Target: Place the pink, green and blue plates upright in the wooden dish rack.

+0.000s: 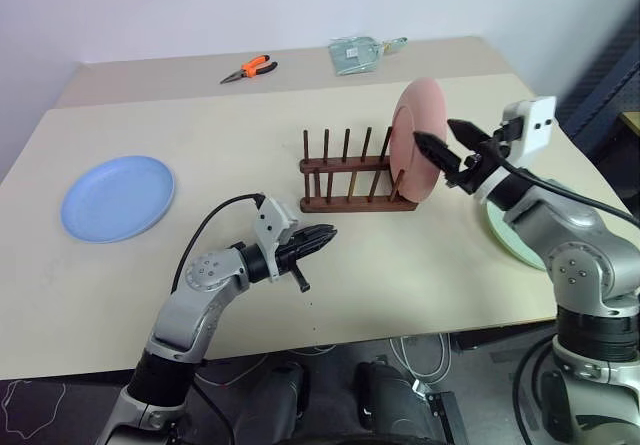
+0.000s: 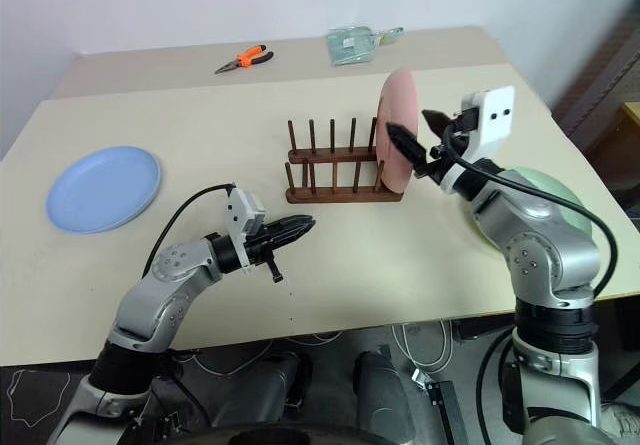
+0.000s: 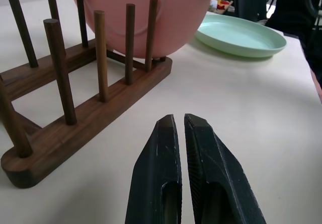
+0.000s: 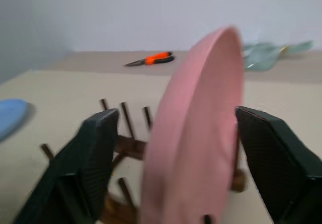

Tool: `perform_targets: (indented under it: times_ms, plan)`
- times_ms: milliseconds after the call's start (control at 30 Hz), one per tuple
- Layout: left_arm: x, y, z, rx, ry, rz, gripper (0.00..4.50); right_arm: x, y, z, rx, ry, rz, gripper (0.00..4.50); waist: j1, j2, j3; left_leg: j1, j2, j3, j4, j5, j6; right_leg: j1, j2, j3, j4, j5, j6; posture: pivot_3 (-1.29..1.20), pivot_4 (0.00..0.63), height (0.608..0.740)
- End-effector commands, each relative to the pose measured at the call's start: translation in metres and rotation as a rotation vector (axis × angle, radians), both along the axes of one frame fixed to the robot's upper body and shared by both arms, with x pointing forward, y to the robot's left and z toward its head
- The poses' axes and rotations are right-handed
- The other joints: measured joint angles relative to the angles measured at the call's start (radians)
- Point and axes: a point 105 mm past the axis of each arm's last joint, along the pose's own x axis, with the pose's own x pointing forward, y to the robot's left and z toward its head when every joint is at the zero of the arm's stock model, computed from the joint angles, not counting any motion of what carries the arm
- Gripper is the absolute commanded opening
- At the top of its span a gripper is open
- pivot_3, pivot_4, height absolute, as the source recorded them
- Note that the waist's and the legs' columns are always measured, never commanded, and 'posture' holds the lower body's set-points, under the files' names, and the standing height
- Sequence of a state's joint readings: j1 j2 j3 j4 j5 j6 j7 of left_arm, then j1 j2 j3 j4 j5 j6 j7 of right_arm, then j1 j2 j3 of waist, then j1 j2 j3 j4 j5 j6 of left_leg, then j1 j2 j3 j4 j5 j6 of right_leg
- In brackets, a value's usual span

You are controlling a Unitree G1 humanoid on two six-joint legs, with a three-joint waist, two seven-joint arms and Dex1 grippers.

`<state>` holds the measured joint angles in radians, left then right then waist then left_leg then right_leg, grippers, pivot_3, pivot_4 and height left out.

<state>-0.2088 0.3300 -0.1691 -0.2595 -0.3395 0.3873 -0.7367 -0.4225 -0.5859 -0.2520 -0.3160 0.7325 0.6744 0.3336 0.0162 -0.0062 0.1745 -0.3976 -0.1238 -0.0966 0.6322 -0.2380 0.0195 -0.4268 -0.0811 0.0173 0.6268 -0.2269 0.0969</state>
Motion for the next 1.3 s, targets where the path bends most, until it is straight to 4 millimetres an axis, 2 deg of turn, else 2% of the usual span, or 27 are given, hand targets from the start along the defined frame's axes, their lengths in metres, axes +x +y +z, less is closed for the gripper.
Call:
perform_targets:
  times_ms: [33, 100, 133, 233, 333, 400, 567, 600, 633, 800, 900, 1000, 1067, 1167, 1233, 1300]
  plan:
    - [-0.005, 0.0, 0.01, -0.013, -0.036, -0.013, 0.24, -0.031, -0.037, 0.028, -0.095, -0.116, -0.038, 3.62, 0.007, 0.0, 0.0, -0.001, 0.0, 0.0, 0.0, 0.0, 0.0, 0.0, 0.0, 0.0, 0.0, 0.0, 0.0, 0.0, 0.15, 0.74]
    - [-0.005, 0.0, 0.009, -0.01, -0.03, -0.018, 0.24, -0.046, -0.054, 0.017, -0.175, -0.062, -0.041, 3.62, 0.023, 0.0, 0.0, -0.001, 0.0, 0.0, 0.0, -0.001, 0.001, 0.0, 0.0, -0.001, -0.002, 0.0, 0.0, 0.0, 0.15, 0.74]
    - [-0.005, 0.0, 0.008, -0.007, -0.027, -0.025, 0.24, -0.051, -0.061, 0.005, -0.235, -0.009, -0.055, 3.62, 0.023, 0.0, 0.0, -0.002, 0.0, 0.0, 0.0, -0.001, 0.002, 0.0, 0.0, -0.001, -0.003, 0.0, 0.0, 0.0, 0.15, 0.74]
    - [-0.005, -0.003, 0.007, -0.003, -0.023, -0.049, 0.24, -0.059, -0.08, -0.043, -0.454, 0.168, -0.116, 3.62, 0.021, 0.0, -0.001, -0.002, 0.001, 0.001, 0.0, -0.001, 0.002, 0.0, 0.0, 0.0, -0.005, 0.0, 0.0, 0.0, 0.15, 0.74]
    - [-0.005, -0.009, 0.008, 0.002, -0.03, -0.087, 0.24, -0.059, -0.091, -0.082, -0.577, 0.27, -0.186, 3.62, 0.019, 0.0, -0.001, -0.001, 0.002, 0.004, 0.001, -0.001, 0.002, 0.001, 0.0, 0.0, -0.005, 0.0, -0.001, 0.0, 0.15, 0.74]
    - [-0.006, -0.014, 0.009, 0.006, -0.04, -0.111, 0.24, -0.056, -0.101, -0.101, -0.625, 0.321, -0.261, 3.62, 0.02, 0.001, 0.0, 0.0, 0.002, 0.006, 0.001, -0.001, 0.002, 0.001, -0.001, 0.001, -0.005, 0.0, -0.001, 0.0, 0.15, 0.74]
    - [-0.007, -0.017, 0.01, 0.005, -0.039, -0.126, 0.24, -0.051, -0.122, -0.13, -0.73, 0.409, -0.384, 3.62, 0.023, 0.0, 0.0, -0.001, 0.002, 0.006, 0.001, -0.001, 0.002, 0.001, -0.001, 0.001, -0.006, 0.0, -0.001, 0.0, 0.15, 0.74]
    - [-0.007, -0.016, 0.01, 0.007, -0.039, -0.126, 0.24, -0.051, -0.124, -0.133, -0.728, 0.418, -0.394, 3.1, 0.023, 0.0, 0.0, -0.001, 0.002, 0.006, 0.001, -0.001, 0.002, 0.0, -0.001, 0.001, -0.007, 0.0, -0.001, 0.0, 0.15, 0.74]
    - [-0.008, -0.016, 0.009, 0.009, -0.038, -0.126, 0.24, -0.05, -0.125, -0.134, -0.725, 0.42, -0.397, 2.82, 0.023, 0.0, -0.001, -0.001, 0.002, 0.006, 0.001, -0.002, 0.002, 0.0, -0.001, 0.001, -0.007, 0.0, 0.0, 0.0, 0.15, 0.74]
    - [-0.01, -0.014, 0.007, 0.016, -0.035, -0.121, 0.24, -0.044, -0.128, -0.131, -0.734, 0.394, -0.437, 0.18, 0.023, 0.0, 0.0, -0.001, 0.002, 0.007, 0.001, -0.002, 0.003, 0.001, -0.001, 0.001, -0.007, 0.0, 0.0, 0.0, 0.15, 0.74]
    - [-0.009, -0.012, 0.006, 0.017, -0.034, -0.106, 0.24, -0.034, -0.118, -0.104, -0.721, 0.271, -0.431, 0.08, 0.022, 0.0, 0.0, -0.001, 0.002, 0.007, 0.001, -0.002, 0.003, 0.001, 0.0, 0.001, -0.007, 0.0, 0.0, 0.0, 0.15, 0.74]
    - [-0.007, -0.008, 0.005, 0.02, -0.035, -0.08, 0.24, -0.019, -0.093, -0.035, -0.587, -0.025, -0.419, 0.08, 0.014, 0.002, 0.0, 0.0, 0.002, 0.007, 0.001, -0.002, 0.002, 0.0, 0.0, 0.002, -0.006, 0.001, 0.0, 0.0, 0.15, 0.74]
    - [-0.004, -0.004, 0.004, 0.025, -0.04, -0.06, 0.24, -0.02, -0.069, 0.016, -0.452, -0.214, -0.362, 0.08, 0.009, 0.003, 0.001, 0.0, 0.002, 0.008, 0.001, -0.002, 0.002, 0.0, 0.0, 0.002, -0.006, 0.001, 0.001, 0.0, 0.15, 0.74]
    - [0.002, 0.002, 0.003, 0.044, -0.061, -0.027, 0.24, -0.037, -0.03, 0.081, -0.167, -0.422, -0.189, 0.08, 0.007, 0.003, 0.001, -0.001, 0.003, 0.007, 0.0, -0.002, 0.002, 0.0, 0.001, 0.002, -0.006, 0.001, 0.001, 0.0, 0.15, 0.74]
    - [0.007, 0.007, 0.004, 0.045, -0.072, -0.001, 0.24, -0.052, -0.008, 0.105, -0.032, -0.487, -0.05, 0.08, 0.011, 0.001, 0.001, -0.001, 0.003, 0.006, 0.0, -0.002, 0.002, 0.0, 0.001, 0.001, -0.006, 0.001, 0.001, 0.0, 0.15, 0.74]
    - [0.012, 0.013, 0.006, 0.039, -0.081, 0.031, 0.24, -0.065, 0.014, 0.116, 0.067, -0.498, 0.094, 0.08, 0.021, 0.0, 0.0, -0.001, 0.003, 0.005, -0.001, -0.002, 0.003, 0.0, 0.0, 0.0, -0.007, 0.002, 0.001, 0.0, 0.15, 0.74]
